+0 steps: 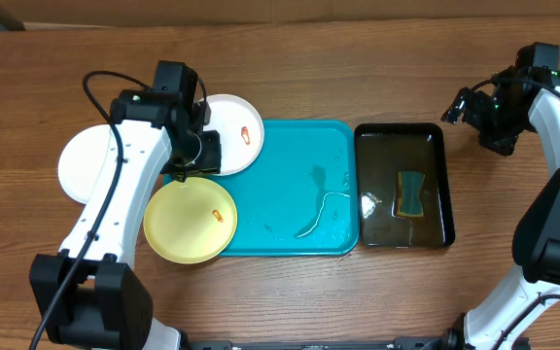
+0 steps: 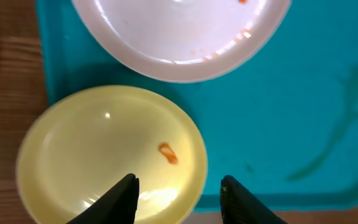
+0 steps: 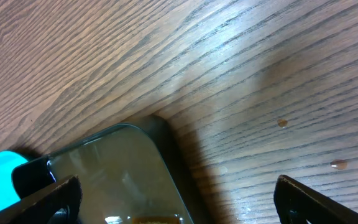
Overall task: Clean dirty plates on tray and stack at the side
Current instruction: 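Grip the pink plate's rim with the left gripper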
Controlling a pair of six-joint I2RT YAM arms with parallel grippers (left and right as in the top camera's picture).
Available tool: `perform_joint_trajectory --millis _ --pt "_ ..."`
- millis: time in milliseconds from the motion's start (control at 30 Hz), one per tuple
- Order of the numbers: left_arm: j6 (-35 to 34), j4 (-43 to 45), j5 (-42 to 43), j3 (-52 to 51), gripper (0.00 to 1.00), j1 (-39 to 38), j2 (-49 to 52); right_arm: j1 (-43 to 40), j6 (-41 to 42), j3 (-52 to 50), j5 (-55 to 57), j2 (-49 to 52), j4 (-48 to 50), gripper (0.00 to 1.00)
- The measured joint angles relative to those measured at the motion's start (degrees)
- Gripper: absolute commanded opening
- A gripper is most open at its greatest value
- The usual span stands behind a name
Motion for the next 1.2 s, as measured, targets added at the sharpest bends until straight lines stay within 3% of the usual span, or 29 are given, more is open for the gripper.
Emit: perform_joint_trajectory --millis 300,800,1033,1200 --pt "-1.11 9.88 -7.87 0.0 0.46 2.6 4.02 0.0 0.04 0.0 0.0 0.0 0.02 1.0" --pt "-1.79 21.03 -8.79 0.0 0.44 8.46 14.71 0.02 0.07 0.0 0.0 0.0 0.0 1.0" --pt "-1.95 23.04 -5.86 0.0 0.38 8.46 17.57 0.02 0.0 0.0 0.0 0.0 0.0 1.0" --pt "-1.97 24.68 -4.15 0.0 0.27 8.46 19.56 0.02 0.04 0.0 -0.02 0.0 0.0 1.0"
